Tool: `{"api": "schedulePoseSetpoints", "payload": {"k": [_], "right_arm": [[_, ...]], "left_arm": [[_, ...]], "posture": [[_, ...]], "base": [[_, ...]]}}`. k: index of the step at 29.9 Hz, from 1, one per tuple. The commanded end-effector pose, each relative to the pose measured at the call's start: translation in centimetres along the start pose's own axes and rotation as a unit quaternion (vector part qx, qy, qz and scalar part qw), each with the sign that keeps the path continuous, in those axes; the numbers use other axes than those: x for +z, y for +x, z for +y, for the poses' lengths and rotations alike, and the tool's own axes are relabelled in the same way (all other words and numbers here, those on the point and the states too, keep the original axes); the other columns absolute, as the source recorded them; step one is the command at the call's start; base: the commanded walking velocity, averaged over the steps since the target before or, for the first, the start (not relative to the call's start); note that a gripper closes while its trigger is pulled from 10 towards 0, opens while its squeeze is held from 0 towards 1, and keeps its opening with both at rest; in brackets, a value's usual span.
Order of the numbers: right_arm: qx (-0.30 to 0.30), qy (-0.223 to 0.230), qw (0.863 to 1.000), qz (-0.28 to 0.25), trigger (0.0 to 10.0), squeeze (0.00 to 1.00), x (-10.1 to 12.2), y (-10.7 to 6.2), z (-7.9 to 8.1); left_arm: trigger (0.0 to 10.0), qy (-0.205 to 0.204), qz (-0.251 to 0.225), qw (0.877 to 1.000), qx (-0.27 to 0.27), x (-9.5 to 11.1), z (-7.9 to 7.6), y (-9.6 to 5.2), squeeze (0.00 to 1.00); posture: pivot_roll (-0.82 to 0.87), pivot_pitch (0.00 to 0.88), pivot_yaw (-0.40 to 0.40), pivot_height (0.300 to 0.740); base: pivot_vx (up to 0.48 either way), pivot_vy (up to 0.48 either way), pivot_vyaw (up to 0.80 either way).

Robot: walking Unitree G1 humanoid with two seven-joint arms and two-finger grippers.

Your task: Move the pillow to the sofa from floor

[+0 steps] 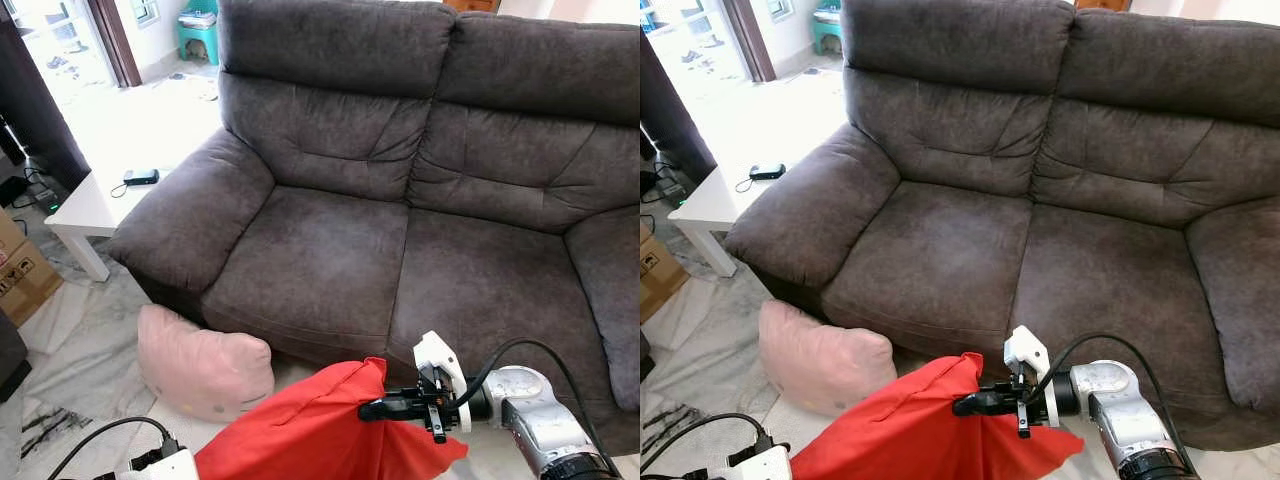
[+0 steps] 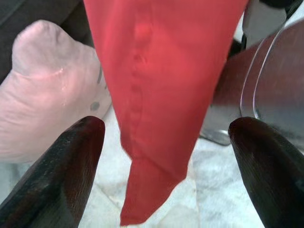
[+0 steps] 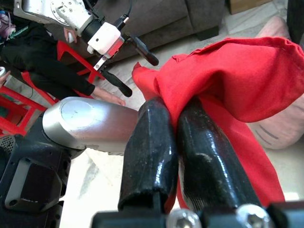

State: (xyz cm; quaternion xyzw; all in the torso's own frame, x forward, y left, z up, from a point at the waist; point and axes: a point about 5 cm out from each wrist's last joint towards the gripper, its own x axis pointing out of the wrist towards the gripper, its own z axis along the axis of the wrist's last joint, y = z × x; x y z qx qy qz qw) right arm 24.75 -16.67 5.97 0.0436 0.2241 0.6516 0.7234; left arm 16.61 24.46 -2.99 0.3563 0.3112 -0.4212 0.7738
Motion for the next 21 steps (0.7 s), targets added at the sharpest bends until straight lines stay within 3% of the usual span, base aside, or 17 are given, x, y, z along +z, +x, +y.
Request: {"api": "schedulePoseSetpoints", "payload": {"k": [1, 7, 16, 17, 18, 19, 21], "right_arm": [[0.026, -0.046, 0.998, -0.034, 10.0, 0.00, 2.3, -0.1, 0.3], [0.027, -0.043, 0.998, -0.034, 10.0, 0.00, 2.2, -0.1, 0.4], [0.032, -0.041, 0.998, -0.034, 10.0, 0.00, 2.3, -0.1, 0.6], [0.031, -0.041, 0.998, -0.034, 10.0, 0.00, 2.4, -0.1, 0.6], [0.031, -0.041, 0.998, -0.034, 10.0, 0.00, 2.4, -0.1, 0.6], [0.031, -0.041, 0.998, -0.034, 10.0, 0.00, 2.4, -0.1, 0.6], [0.030, -0.041, 0.998, -0.034, 10.0, 0.00, 2.4, -0.1, 0.6]], "left_arm": [[10.0, 0.011, 0.006, 1.000, -0.001, -0.2, -0.1, 0.1, 0.00], [10.0, 0.012, -0.003, 1.000, 0.029, 0.1, 0.9, 0.5, 0.00], [10.0, -0.019, -0.016, 1.000, 0.015, 0.7, 0.5, 1.7, 0.00], [6.2, -0.026, -0.014, 0.999, 0.016, 0.7, 0.5, 1.9, 0.00], [6.2, -0.023, -0.012, 1.000, 0.016, 0.7, 0.5, 1.9, 0.00], [0.5, -0.019, -0.008, 1.000, 0.015, 0.6, 0.5, 2.0, 0.00], [0.0, -0.013, -0.002, 1.000, 0.013, 0.6, 0.4, 2.1, 0.00]], "posture": [[0.06, 0.067, -0.036, 0.740], [0.06, 0.069, -0.040, 0.740], [0.06, 0.074, -0.048, 0.740], [0.06, 0.074, -0.048, 0.740], [0.05, 0.074, -0.049, 0.740], [0.05, 0.074, -0.049, 0.740], [0.05, 0.075, -0.050, 0.740]], "base": [[0.000, 0.000, 0.00], [0.000, 0.000, 0.00], [0.000, 0.000, 0.00], [0.000, 0.000, 0.00], [0.000, 0.000, 0.00], [0.000, 0.000, 0.00], [0.000, 0.000, 0.00]]}}
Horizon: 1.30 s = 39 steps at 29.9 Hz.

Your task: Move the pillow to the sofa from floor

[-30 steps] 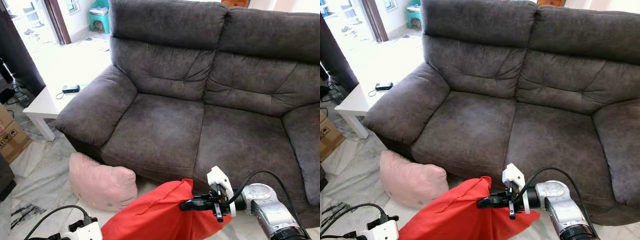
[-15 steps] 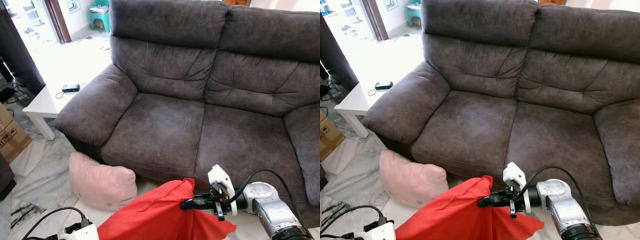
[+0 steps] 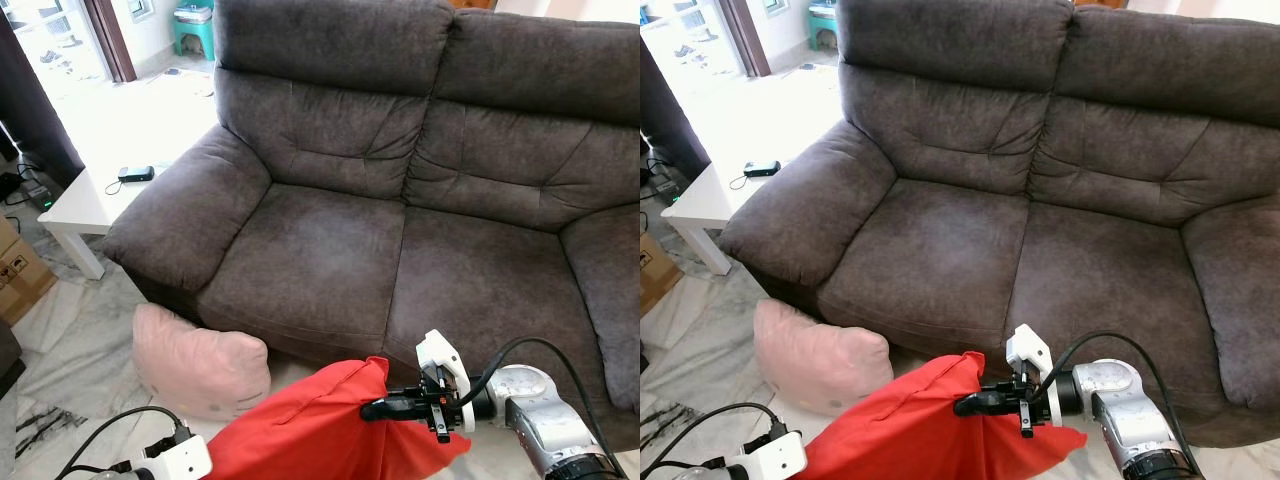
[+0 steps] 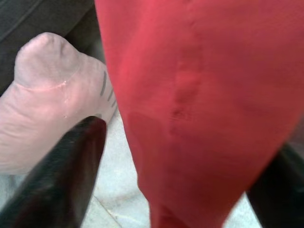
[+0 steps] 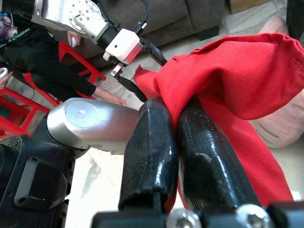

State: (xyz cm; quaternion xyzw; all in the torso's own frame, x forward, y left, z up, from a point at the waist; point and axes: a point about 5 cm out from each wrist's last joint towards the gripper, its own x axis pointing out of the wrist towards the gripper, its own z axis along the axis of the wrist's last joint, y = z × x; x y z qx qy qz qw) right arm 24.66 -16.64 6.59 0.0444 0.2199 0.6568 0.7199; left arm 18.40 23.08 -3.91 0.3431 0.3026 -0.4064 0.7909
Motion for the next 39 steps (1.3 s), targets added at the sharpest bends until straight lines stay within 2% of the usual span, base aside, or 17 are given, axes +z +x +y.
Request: {"api": "schedulePoseSetpoints", "payload": {"k": [1, 39], "right_arm": [[0.022, -0.038, 0.999, -0.031, 10.0, 0.00, 1.86, -0.07, 0.29], [0.012, -0.031, 0.999, -0.031, 10.0, 0.00, 1.46, 0.38, 0.19]], "left_arm": [[0.0, 0.006, 0.012, 1.000, -0.004, -0.40, -0.29, 0.00, 0.00], [0.0, -0.003, 0.010, 1.000, -0.014, -0.43, -0.62, 0.49, 0.00]], "posture": [[0.05, 0.075, -0.050, 0.740], [0.06, 0.079, -0.046, 0.740]], "base": [[0.000, 0.000, 0.00], [0.000, 0.000, 0.00]]}}
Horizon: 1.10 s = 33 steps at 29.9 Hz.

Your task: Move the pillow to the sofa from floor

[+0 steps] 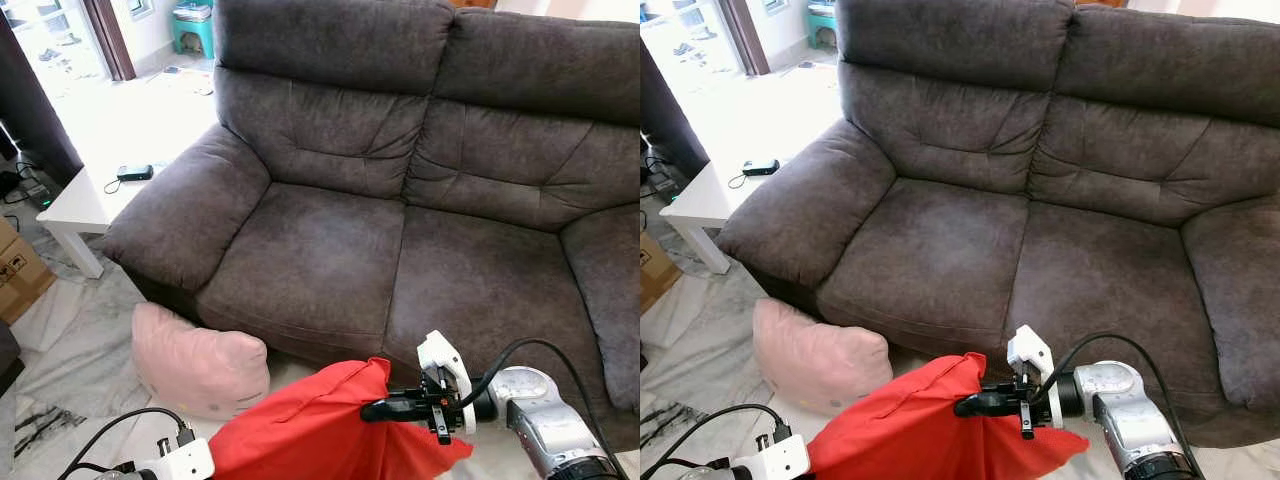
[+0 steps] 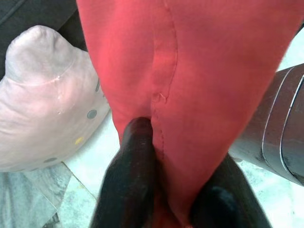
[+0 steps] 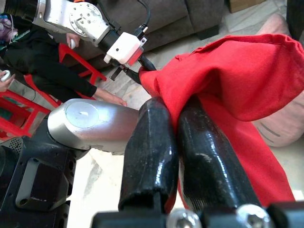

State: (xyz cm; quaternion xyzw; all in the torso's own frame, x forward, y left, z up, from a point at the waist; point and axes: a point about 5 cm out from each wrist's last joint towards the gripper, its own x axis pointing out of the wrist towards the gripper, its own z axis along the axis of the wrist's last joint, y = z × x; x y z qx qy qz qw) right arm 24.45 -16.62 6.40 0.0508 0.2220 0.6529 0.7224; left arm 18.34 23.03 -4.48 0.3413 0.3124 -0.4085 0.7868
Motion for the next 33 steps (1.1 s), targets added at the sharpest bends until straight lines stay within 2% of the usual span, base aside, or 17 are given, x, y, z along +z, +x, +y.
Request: {"api": "schedulePoseSetpoints", "payload": {"k": [1, 20, 24, 26, 27, 28, 29, 30, 31, 32, 33], "right_arm": [[0.016, -0.037, 0.999, -0.028, 10.0, 0.00, 1.7, 0.4, 0.1], [0.005, -0.035, 0.999, -0.029, 10.0, 0.00, 1.1, 0.8, 0.1], [-0.015, -0.038, 0.999, -0.031, 10.0, 0.00, 0.8, 0.9, 0.0], [-0.071, -0.064, 0.995, -0.026, 10.0, 0.00, 0.7, 0.9, -0.9], [-0.110, -0.075, 0.991, -0.025, 10.0, 0.00, 0.7, 0.8, -1.5], [-0.170, -0.081, 0.982, -0.033, 10.0, 0.00, 0.7, 0.6, -2.5], [-0.204, -0.092, 0.974, -0.036, 10.0, 0.00, 0.8, 0.4, -3.0], [-0.204, -0.092, 0.974, -0.036, 10.0, 0.00, 0.8, 0.4, -3.0], [-0.246, -0.089, 0.964, -0.041, 10.0, 0.00, 0.8, 0.3, -3.5], [-0.246, -0.089, 0.964, -0.041, 10.0, 0.00, 0.8, 0.3, -3.5], [-0.273, -0.099, 0.956, -0.047, 10.0, 0.00, 0.8, 0.3, -3.8]], "left_arm": [[0.0, 0.000, 0.003, 1.000, -0.007, -0.1, -0.4, 0.1, 0.00], [0.0, 0.011, -0.005, 1.000, -0.008, 0.1, -0.2, -0.1, 0.00], [0.0, 0.015, -0.012, 1.000, 0.000, 0.4, -0.2, 0.0, 0.00], [0.0, 0.024, -0.016, 0.999, 0.041, 0.7, 0.8, -0.1, 0.00], [3.1, 0.021, -0.020, 0.997, 0.066, 1.0, 1.4, -0.1, 0.00], [10.0, 0.010, -0.028, 0.994, 0.108, 1.5, 2.5, -0.1, 0.00], [10.0, 0.003, -0.037, 0.990, 0.139, 1.9, 3.2, -0.1, 0.00], [10.0, 0.003, -0.037, 0.990, 0.139, 1.9, 3.2, -0.1, 0.00], [10.0, -0.010, -0.055, 0.981, 0.186, 2.8, 4.5, -0.3, 0.00], [10.0, -0.010, -0.055, 0.981, 0.186, 2.8, 4.5, -0.3, 0.00], [10.0, -0.024, -0.073, 0.972, 0.224, 3.5, 5.4, -0.4, 0.00]], "posture": [[0.06, 0.079, -0.045, 0.740], [0.06, 0.069, -0.040, 0.740], [0.06, 0.063, -0.036, 0.740], [0.05, 0.058, -0.035, 0.740], [0.05, 0.058, -0.035, 0.740], [0.06, 0.054, -0.036, 0.740], [0.06, 0.051, -0.036, 0.740], [0.06, 0.051, -0.036, 0.740], [0.06, 0.048, -0.034, 0.740], [0.06, 0.048, -0.034, 0.740], [0.06, 0.045, -0.035, 0.740]], "base": [[0.000, 0.000, 0.00], [0.000, 0.000, 0.00], [0.000, 0.000, 0.00], [0.000, 0.000, 0.00], [0.000, 0.000, 0.00], [0.000, 0.000, 0.00], [0.000, 0.000, 0.00], [0.000, 0.000, 0.00], [0.000, 0.000, 0.00], [0.000, 0.000, 0.00], [0.000, 0.000, 0.00]]}}
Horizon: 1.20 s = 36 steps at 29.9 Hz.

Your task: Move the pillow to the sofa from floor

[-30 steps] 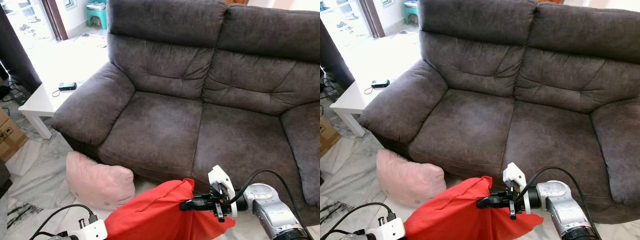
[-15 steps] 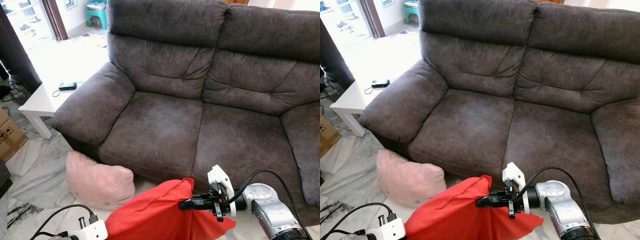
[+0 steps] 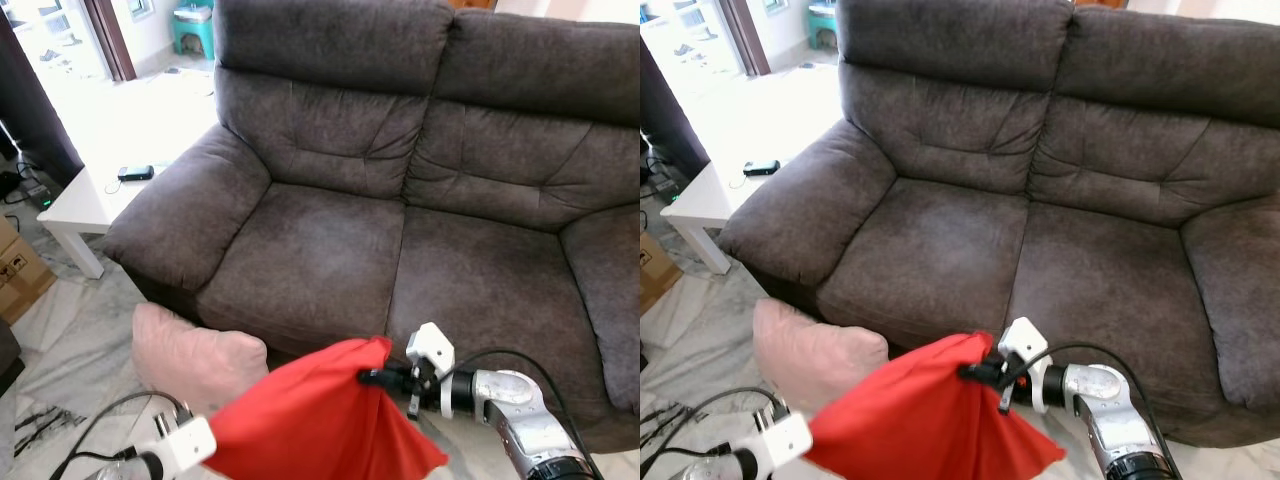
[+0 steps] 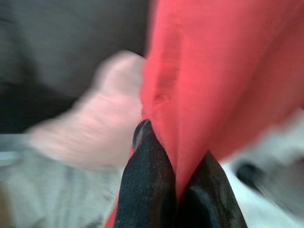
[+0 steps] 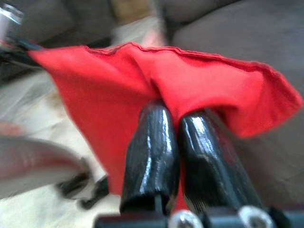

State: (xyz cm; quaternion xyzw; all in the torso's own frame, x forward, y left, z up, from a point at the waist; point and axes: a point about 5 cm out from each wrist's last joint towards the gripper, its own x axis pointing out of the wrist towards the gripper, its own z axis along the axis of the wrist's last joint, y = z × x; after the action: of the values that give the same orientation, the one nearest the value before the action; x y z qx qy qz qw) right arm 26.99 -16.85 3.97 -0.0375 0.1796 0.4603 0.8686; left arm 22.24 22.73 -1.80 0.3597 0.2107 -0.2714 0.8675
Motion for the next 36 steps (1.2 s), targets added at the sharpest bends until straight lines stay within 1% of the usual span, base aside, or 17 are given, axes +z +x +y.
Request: {"api": "schedulePoseSetpoints", "payload": {"k": [1, 2, 3, 4, 6, 7, 8, 10, 14, 16, 19, 22, 27, 29, 32, 34, 36], "right_arm": [[-0.041, -0.040, 0.997, -0.045, 10.0, 0.00, 2.0, 0.3, -0.9], [-0.096, -0.039, 0.992, -0.066, 10.0, 0.00, 2.2, 0.6, -1.3], [-0.096, -0.039, 0.992, -0.066, 10.0, 0.00, 2.2, 0.6, -1.3], [-0.142, -0.040, 0.986, -0.081, 10.0, 0.00, 2.3, 0.7, -1.7], [-0.202, -0.034, 0.974, -0.099, 10.0, 0.00, 2.4, 0.5, -2.4], [-0.233, -0.028, 0.966, -0.111, 10.0, 0.00, 2.5, 0.3, -2.8], [-0.297, -0.020, 0.946, -0.126, 10.0, 0.00, 2.5, -0.2, -3.4], [-0.333, 0.007, 0.931, -0.151, 10.0, 0.00, 2.4, -0.4, -3.4], [-0.333, 0.014, 0.928, -0.168, 10.0, 0.00, 2.3, 0.0, -2.8], [-0.329, 0.020, 0.926, -0.184, 10.0, 0.00, 2.2, 1.1, -1.8], [-0.333, 0.020, 0.923, -0.190, 10.0, 0.00, 2.2, 1.5, -1.5], [-0.335, 0.032, 0.920, -0.201, 10.0, 0.00, 2.4, 2.3, -1.0], [-0.368, 0.045, 0.900, -0.228, 10.0, 0.00, 3.0, 1.9, -1.3], [-0.371, 0.044, 0.897, -0.234, 10.0, 0.00, 3.0, 1.9, -1.2], [-0.355, 0.042, 0.903, -0.237, 10.0, 0.00, 2.9, 2.2, -0.5], [-0.330, 0.036, 0.914, -0.232, 10.0, 0.00, 2.8, 3.0, 0.4], [-0.323, 0.040, 0.916, -0.235, 10.0, 0.00, 2.9, 3.3, 0.7]], "left_arm": [[10.0, -0.022, -0.031, 0.997, 0.068, 1.4, 2.0, 0.4, 0.00], [10.0, -0.057, -0.075, 0.988, 0.124, 3.4, 3.5, 0.9, 0.00], [10.0, -0.057, -0.075, 0.988, 0.124, 3.4, 3.5, 0.9, 0.00], [10.0, -0.073, -0.108, 0.979, 0.156, 5.0, 4.4, 1.2, 0.00], [10.0, -0.086, -0.133, 0.970, 0.186, 6.2, 5.1, 1.3, 0.00], [10.0, -0.100, -0.144, 0.963, 0.203, 6.7, 5.5, 1.4, 0.00], [10.0, -0.133, -0.165, 0.950, 0.231, 7.6, 6.0, 1.5, 0.00], [10.0, -0.163, -0.184, 0.936, 0.254, 8.4, 6.2, 1.6, 0.00], [10.0, -0.185, -0.196, 0.927, 0.260, 8.9, 6.0, 1.6, 0.00], [10.0, -0.205, -0.218, 0.920, 0.255, 9.9, 5.5, 1.7, 0.00], [10.0, -0.207, -0.222, 0.918, 0.256, 10.2, 5.4, 1.6, 0.00], [10.0, -0.221, -0.231, 0.912, 0.258, 10.7, 5.3, 1.6, 0.00], [10.0, -0.222, -0.230, 0.910, 0.264, 10.9, 5.3, 1.7, 0.00], [10.0, -0.223, -0.230, 0.910, 0.265, 11.0, 5.3, 1.7, 0.00], [10.0, -0.216, -0.233, 0.912, 0.260, 11.4, 5.2, 1.9, 0.00], [10.0, -0.209, -0.240, 0.915, 0.248, 11.9, 4.8, 2.1, 0.00], [10.0, -0.204, -0.242, 0.916, 0.245, 12.1, 4.7, 2.2, 0.00]], "posture": [[0.06, 0.045, -0.035, 0.740], [0.06, 0.040, -0.036, 0.740], [0.06, 0.040, -0.036, 0.740], [0.06, 0.037, -0.036, 0.740], [0.06, 0.030, -0.035, 0.740], [0.06, 0.026, -0.035, 0.740], [0.06, 0.019, -0.032, 0.740], [0.06, 0.012, -0.031, 0.740], [0.06, 0.004, -0.029, 0.740], [0.06, 0.000, -0.027, 0.740], [0.06, 0.000, -0.028, 0.740], [0.06, 0.000, -0.029, 0.740], [0.06, 0.000, -0.030, 0.740], [0.06, 0.000, -0.030, 0.740], [0.06, 0.000, -0.028, 0.740], [0.05, 0.000, -0.023, 0.740], [0.05, 0.000, -0.022, 0.740]], "base": [[0.000, 0.000, 0.00], [0.000, 0.000, 0.00], [0.000, 0.000, 0.00], [0.000, 0.000, 0.00], [0.000, 0.000, 0.00], [0.000, 0.000, 0.00], [0.000, 0.000, 0.00], [0.000, 0.000, 0.00], [0.000, 0.000, 0.00], [0.000, 0.000, 0.00], [0.000, 0.000, 0.00], [0.000, 0.000, 0.00], [0.000, 0.000, 0.00], [0.000, 0.000, 0.00], [0.000, 0.000, 0.00], [0.000, 0.000, 0.00], [0.000, 0.000, 0.00]]}}
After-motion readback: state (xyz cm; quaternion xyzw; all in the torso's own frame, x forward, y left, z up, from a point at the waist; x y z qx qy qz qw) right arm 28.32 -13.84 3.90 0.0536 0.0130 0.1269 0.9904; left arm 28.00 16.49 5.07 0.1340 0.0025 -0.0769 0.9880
